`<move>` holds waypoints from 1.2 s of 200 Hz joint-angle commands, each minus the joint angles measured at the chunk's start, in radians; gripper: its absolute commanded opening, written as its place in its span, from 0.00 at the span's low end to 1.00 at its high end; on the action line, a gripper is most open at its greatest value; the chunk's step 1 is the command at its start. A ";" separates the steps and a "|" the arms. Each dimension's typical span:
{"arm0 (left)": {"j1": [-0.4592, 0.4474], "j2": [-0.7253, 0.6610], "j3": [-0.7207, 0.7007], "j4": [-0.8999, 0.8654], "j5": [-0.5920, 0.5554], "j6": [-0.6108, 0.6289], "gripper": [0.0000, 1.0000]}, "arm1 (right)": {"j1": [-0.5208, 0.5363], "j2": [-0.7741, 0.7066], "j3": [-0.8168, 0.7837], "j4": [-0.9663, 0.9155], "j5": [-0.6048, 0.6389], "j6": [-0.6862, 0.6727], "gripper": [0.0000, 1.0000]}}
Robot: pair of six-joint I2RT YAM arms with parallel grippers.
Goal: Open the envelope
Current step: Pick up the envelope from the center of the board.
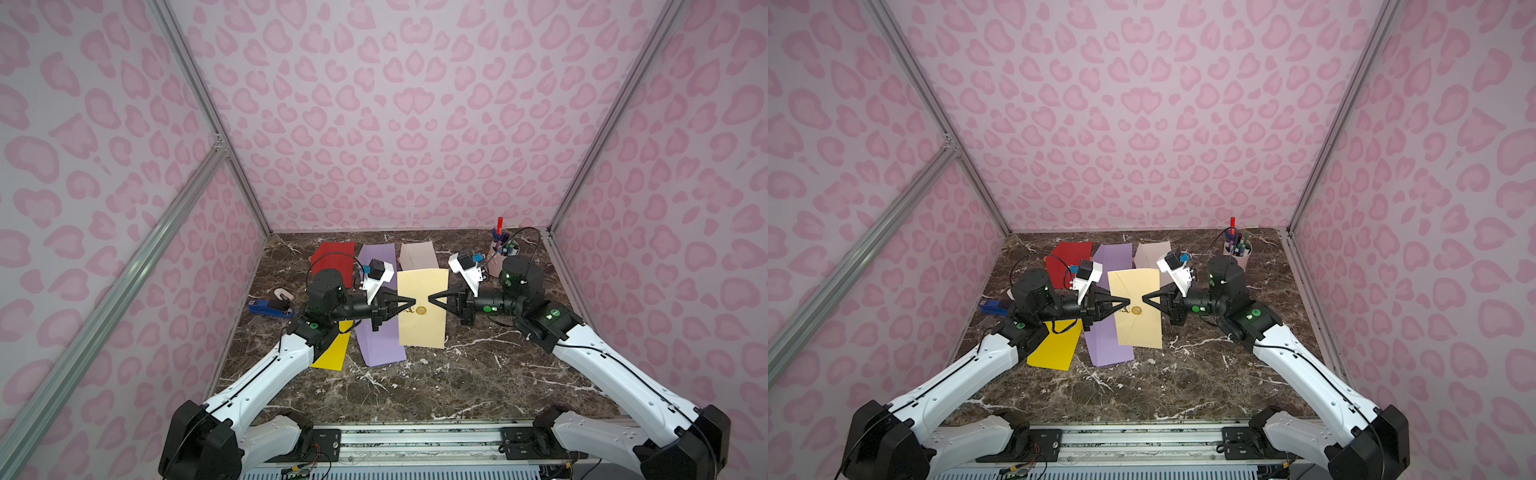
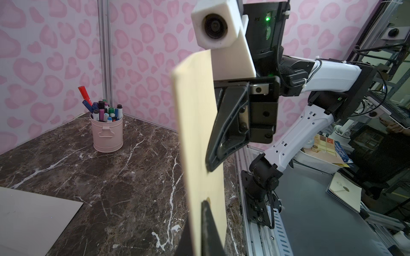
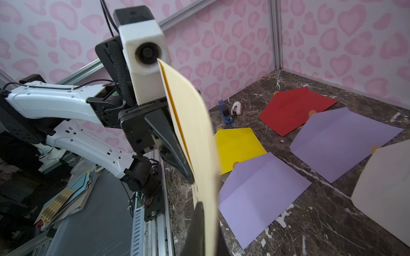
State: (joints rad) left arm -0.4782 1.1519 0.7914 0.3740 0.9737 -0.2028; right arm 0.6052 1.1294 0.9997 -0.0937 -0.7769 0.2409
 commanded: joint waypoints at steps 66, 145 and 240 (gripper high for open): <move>-0.001 0.026 0.035 -0.054 -0.054 0.030 0.11 | -0.001 0.015 -0.013 0.046 -0.095 0.014 0.00; -0.001 0.038 0.056 -0.190 -0.373 0.068 0.49 | -0.005 0.031 -0.007 0.038 0.072 0.066 0.00; -0.015 -0.106 -0.041 -0.197 -0.797 0.041 0.52 | 0.011 0.001 -0.087 0.170 0.323 0.282 0.00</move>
State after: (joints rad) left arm -0.4805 1.0603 0.7628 0.1661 0.2790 -0.1543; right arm 0.6025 1.1355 0.9230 0.0044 -0.5411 0.4442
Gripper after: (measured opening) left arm 0.536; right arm 0.049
